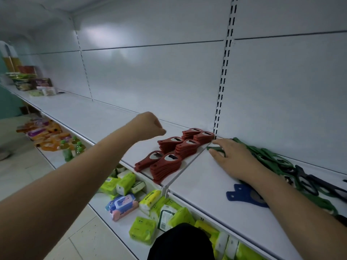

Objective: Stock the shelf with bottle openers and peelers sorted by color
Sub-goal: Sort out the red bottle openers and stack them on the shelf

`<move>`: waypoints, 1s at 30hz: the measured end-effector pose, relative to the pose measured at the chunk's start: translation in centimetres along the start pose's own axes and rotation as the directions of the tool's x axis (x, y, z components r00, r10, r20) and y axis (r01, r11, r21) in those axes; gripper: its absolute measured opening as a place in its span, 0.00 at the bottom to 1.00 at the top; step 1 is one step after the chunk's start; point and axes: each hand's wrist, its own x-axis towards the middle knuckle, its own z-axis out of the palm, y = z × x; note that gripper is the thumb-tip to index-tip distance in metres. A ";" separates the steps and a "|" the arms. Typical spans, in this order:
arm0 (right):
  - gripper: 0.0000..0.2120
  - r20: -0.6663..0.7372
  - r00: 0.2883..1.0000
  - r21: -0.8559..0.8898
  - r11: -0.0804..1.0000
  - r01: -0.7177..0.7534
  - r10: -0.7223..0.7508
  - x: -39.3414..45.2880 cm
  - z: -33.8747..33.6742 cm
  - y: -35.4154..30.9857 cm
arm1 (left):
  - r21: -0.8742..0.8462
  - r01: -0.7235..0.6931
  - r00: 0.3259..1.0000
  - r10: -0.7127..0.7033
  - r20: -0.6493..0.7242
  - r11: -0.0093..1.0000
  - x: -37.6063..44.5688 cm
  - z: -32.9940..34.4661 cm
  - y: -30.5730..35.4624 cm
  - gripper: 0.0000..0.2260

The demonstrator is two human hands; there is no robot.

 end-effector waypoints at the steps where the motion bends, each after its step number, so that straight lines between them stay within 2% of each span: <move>1: 0.20 0.007 1.000 -0.001 1.000 0.011 -0.011 0.1 0.1 0.1 | -0.009 -0.039 0.998 0.039 -0.041 0.999 0.9 0.9 1.1 0.14; 5: 0.15 0.046 0.998 0.028 0.998 0.051 -0.052 0.4 0.6 0.6 | 0.054 -0.114 0.993 0.116 -0.020 0.992 4.7 4.0 5.0 0.10; 7: 0.13 0.039 0.997 0.034 0.998 0.061 -0.062 0.4 0.7 0.8 | 0.134 -0.103 0.995 0.101 0.021 0.986 6.3 4.9 6.1 0.12; 12: 0.16 0.034 0.998 0.050 0.997 0.055 -0.057 0.7 0.9 0.8 | 0.285 -0.069 0.996 0.052 0.066 0.956 8.5 5.9 7.2 0.17; 16: 0.15 0.032 0.998 0.052 0.997 0.052 -0.054 0.7 0.9 1.1 | 0.326 -0.030 0.998 0.007 0.070 0.945 8.9 6.6 7.6 0.18; 20: 0.13 0.012 0.998 0.056 0.996 0.069 -0.070 0.8 0.9 1.4 | 0.287 0.008 0.999 -0.023 0.047 0.958 8.9 6.6 7.5 0.15; 24: 0.13 0.003 0.997 0.057 0.995 0.080 -0.080 0.9 1.0 1.6 | 0.241 0.017 0.998 -0.030 0.053 0.970 8.6 6.0 7.0 0.18; 26: 0.14 0.004 0.996 0.056 0.995 0.085 -0.086 0.9 1.0 1.6 | 0.150 0.015 0.998 -0.025 0.061 0.989 7.9 4.8 6.4 0.14; 30: 0.14 0.007 0.996 0.062 0.994 0.087 -0.088 0.8 1.1 1.5 | -0.087 0.032 0.999 -0.035 -0.034 0.996 3.6 0.2 3.2 0.10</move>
